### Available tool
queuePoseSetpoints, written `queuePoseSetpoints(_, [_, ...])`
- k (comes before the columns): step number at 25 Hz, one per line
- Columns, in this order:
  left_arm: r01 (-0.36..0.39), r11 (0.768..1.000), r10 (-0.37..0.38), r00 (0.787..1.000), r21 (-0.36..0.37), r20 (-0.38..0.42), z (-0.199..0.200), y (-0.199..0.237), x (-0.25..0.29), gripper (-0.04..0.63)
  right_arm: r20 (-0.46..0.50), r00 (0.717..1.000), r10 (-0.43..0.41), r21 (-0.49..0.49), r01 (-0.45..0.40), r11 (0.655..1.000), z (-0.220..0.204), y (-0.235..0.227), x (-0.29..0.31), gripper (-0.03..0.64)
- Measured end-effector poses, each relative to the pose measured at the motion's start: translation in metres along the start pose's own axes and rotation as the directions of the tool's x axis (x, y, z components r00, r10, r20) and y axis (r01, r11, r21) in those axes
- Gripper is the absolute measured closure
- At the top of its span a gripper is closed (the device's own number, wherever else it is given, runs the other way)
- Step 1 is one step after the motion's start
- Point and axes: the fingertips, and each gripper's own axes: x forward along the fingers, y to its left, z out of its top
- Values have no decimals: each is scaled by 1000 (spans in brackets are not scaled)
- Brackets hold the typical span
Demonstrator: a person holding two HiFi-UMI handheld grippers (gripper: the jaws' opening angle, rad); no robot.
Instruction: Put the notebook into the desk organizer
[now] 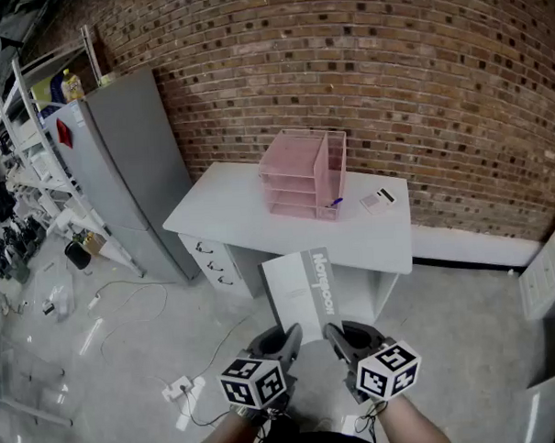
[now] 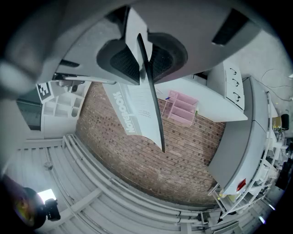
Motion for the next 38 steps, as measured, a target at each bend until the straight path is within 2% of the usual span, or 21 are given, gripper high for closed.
queuePoseSetpoints(10, [5,1000,-5,1000,-8,-10,-3,3,-1,538,-9,1000,-10,12,10,1000,-5,1,2,598])
queuePoseSetpoints(18, [7,1000,-8,1000,-26,-29,-5,25,3,538,-30,999,-15,35,16,999,-12,-1,22,598])
queuePoseSetpoints(29, [32,997,-36,998,-68,-60,4,82,27,538,-63,997,-53,69,57,996,-13,-13,81,600])
queuePoseSetpoints(38, [46,996,-53,995,-79,-87,25,146,49,538,-75,994,-78,103,86,991,-9,-25,150,601])
